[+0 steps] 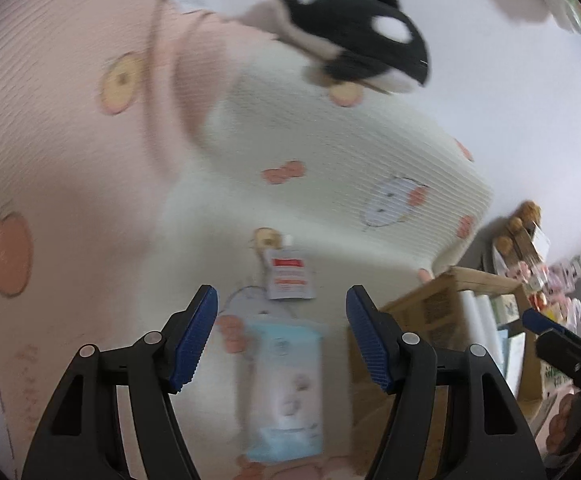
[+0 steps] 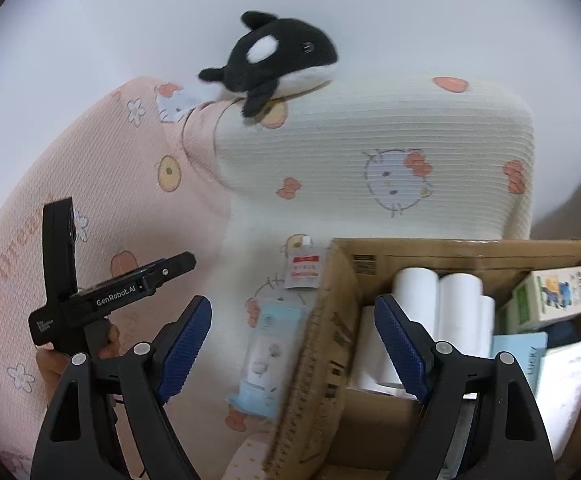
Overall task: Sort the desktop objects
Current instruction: 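Move both open tools from the box toward the light-blue cotton-pad bag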
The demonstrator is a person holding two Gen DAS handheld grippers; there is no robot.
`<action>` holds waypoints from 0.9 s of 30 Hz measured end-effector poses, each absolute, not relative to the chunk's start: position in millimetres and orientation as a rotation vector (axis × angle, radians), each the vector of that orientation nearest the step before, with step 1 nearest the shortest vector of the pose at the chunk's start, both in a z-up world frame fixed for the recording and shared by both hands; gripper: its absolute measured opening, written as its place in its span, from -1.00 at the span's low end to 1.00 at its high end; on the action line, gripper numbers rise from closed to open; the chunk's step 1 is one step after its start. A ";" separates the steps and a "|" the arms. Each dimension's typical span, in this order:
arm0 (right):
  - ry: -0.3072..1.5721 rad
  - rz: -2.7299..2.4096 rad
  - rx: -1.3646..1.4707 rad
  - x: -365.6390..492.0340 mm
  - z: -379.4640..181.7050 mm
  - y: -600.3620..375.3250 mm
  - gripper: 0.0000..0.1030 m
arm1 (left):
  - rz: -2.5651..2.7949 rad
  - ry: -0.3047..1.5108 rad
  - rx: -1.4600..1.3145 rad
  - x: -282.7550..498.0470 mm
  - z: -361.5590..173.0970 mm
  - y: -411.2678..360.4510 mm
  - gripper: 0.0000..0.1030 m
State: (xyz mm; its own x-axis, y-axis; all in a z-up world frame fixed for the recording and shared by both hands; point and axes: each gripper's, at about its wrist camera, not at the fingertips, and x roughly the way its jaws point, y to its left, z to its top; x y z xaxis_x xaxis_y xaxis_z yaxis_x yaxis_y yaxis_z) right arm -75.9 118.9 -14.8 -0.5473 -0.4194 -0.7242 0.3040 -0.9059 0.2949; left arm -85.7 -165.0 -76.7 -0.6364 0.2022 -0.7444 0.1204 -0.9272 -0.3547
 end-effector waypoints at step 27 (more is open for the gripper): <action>-0.015 -2.209 1.519 -64.9 -147.7 -28.1 0.62 | 2.805 -0.863 -1.206 -10.0 -174.5 -230.7 0.37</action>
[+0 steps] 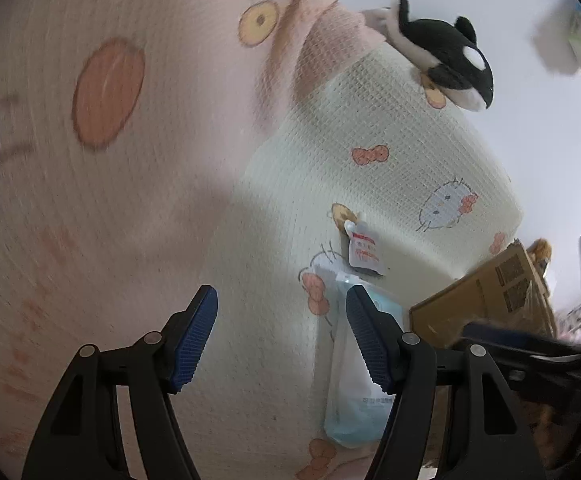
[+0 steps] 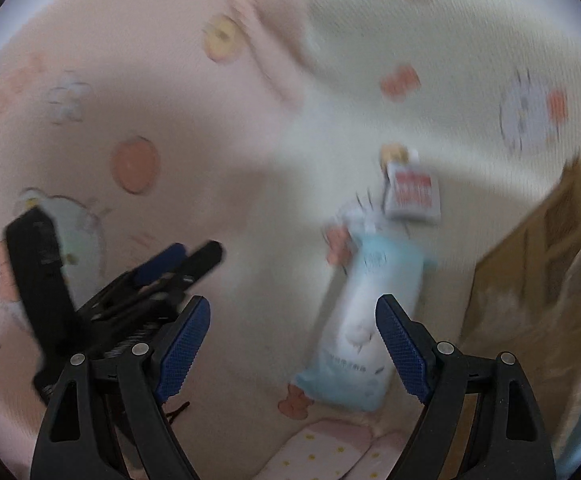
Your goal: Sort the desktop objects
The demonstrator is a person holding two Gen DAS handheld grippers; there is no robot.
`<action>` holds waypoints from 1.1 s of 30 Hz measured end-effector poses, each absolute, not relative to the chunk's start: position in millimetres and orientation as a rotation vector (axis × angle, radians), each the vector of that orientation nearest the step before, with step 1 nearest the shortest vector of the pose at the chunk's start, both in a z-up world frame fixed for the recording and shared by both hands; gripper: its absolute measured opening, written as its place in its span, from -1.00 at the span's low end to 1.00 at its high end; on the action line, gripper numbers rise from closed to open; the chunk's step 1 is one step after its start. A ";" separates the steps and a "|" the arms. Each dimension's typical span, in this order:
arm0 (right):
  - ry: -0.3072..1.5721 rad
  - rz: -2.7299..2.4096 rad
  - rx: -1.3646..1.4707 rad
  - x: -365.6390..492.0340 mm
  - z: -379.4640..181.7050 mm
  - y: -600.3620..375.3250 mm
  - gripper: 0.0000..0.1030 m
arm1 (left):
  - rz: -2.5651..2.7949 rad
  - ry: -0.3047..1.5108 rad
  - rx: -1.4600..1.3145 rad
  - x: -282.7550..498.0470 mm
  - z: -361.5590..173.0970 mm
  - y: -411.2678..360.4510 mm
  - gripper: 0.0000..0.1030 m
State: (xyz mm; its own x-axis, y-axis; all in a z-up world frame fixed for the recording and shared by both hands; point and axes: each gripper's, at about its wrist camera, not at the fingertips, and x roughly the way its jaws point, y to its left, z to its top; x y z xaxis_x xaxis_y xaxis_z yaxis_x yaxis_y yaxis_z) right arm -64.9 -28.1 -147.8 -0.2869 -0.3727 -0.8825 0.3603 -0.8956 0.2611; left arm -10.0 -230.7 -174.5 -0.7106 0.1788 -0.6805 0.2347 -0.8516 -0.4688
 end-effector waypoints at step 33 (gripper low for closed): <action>0.004 -2.108 1.812 -72.8 -255.2 -6.0 0.62 | -2.870 1.073 1.522 -33.9 -221.0 -190.7 0.36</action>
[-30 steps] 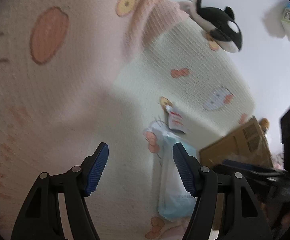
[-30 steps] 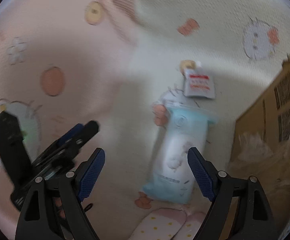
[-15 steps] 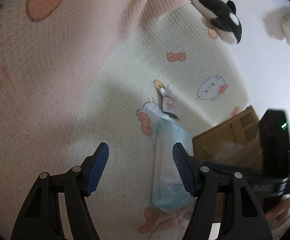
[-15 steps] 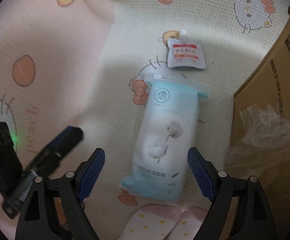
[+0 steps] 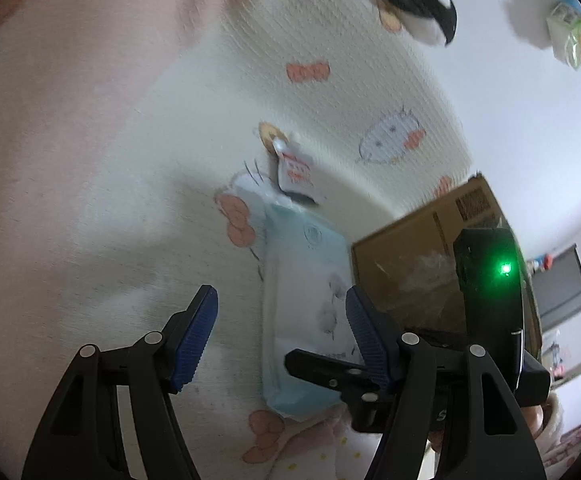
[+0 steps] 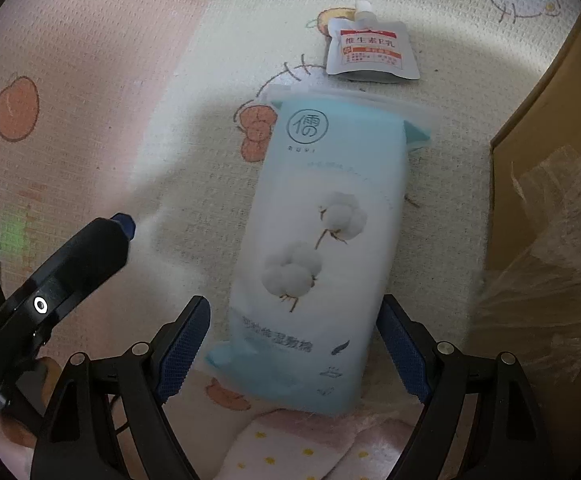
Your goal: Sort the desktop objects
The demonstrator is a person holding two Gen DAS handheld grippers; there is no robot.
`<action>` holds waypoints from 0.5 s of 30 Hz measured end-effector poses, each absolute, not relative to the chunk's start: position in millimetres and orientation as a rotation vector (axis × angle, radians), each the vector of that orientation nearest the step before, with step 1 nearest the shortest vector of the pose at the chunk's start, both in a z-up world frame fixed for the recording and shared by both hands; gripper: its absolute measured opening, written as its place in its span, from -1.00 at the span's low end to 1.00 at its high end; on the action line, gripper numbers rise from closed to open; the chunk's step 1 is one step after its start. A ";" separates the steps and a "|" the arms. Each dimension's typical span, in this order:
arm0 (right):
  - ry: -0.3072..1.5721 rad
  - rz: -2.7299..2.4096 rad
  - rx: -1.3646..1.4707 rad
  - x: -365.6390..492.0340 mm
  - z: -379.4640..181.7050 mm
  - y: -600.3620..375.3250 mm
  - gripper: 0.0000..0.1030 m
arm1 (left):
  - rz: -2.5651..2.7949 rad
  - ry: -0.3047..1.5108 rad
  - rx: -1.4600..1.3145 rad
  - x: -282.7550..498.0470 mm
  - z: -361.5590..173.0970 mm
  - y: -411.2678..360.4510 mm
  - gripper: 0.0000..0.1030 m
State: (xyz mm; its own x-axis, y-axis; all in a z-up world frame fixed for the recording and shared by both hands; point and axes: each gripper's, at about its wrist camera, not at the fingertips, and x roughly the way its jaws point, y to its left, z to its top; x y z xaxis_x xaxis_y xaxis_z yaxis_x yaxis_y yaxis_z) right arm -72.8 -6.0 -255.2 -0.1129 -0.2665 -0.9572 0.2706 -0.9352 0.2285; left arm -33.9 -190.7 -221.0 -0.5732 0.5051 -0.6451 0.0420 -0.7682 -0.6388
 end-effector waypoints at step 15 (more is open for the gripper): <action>-0.182 -1.997 1.702 -75.4 -254.9 -11.3 0.62 | 2.510 -1.020 -1.197 -0.8 -215.9 -221.2 0.36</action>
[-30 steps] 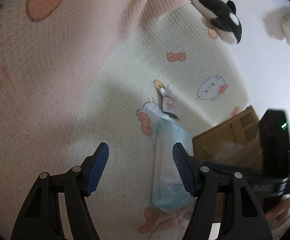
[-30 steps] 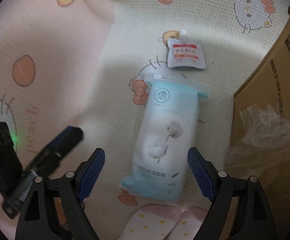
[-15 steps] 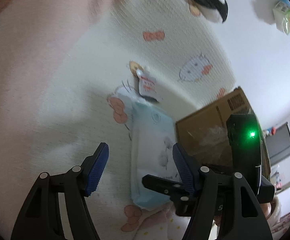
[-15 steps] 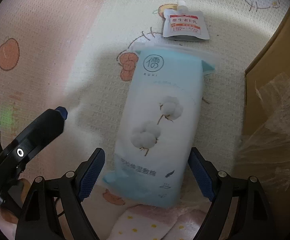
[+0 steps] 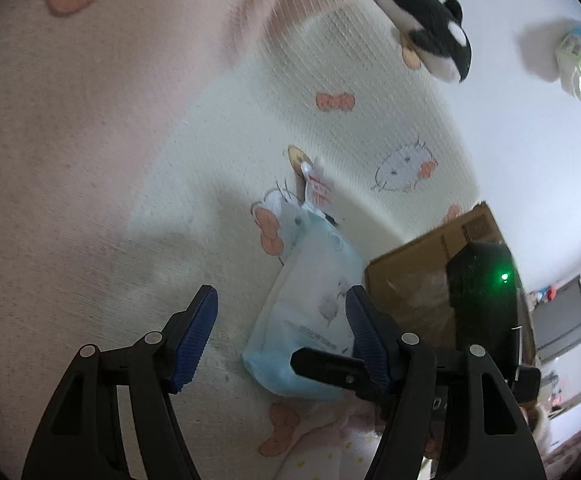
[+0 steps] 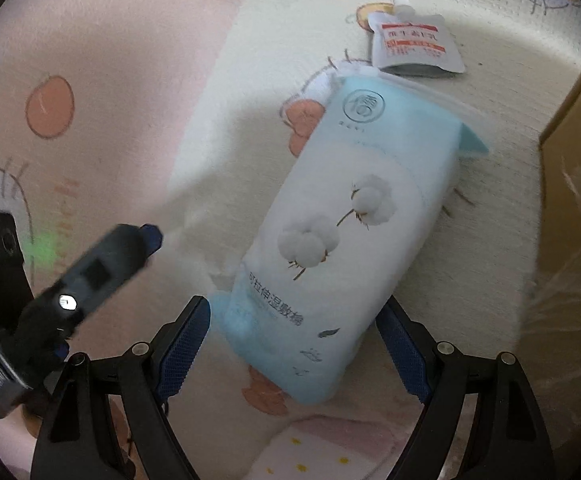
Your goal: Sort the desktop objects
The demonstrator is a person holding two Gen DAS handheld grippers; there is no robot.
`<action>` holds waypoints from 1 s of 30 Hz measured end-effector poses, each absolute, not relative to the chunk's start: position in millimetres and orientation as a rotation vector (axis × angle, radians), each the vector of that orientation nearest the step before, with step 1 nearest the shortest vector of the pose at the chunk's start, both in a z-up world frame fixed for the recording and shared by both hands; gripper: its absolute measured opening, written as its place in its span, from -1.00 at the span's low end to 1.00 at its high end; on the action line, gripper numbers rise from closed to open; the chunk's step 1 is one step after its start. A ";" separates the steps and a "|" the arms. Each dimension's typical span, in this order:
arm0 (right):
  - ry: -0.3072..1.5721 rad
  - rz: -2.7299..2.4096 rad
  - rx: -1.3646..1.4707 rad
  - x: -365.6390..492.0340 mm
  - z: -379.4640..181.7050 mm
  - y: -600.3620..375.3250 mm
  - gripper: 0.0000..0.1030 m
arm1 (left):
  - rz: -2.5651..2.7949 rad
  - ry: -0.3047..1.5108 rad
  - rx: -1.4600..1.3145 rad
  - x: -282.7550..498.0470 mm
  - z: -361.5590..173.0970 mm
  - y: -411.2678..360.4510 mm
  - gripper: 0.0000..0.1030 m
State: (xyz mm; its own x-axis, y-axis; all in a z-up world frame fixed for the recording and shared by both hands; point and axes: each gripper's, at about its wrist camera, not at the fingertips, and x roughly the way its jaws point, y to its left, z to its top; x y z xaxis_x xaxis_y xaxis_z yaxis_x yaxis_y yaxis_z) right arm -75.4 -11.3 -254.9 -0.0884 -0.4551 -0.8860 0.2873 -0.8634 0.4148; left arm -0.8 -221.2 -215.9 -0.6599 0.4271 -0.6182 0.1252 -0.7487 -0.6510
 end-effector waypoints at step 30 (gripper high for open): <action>-0.621 -2.087 1.373 -81.8 -225.1 12.3 0.62 | 2.427 -1.163 -1.373 -11.4 -261.6 -197.9 0.14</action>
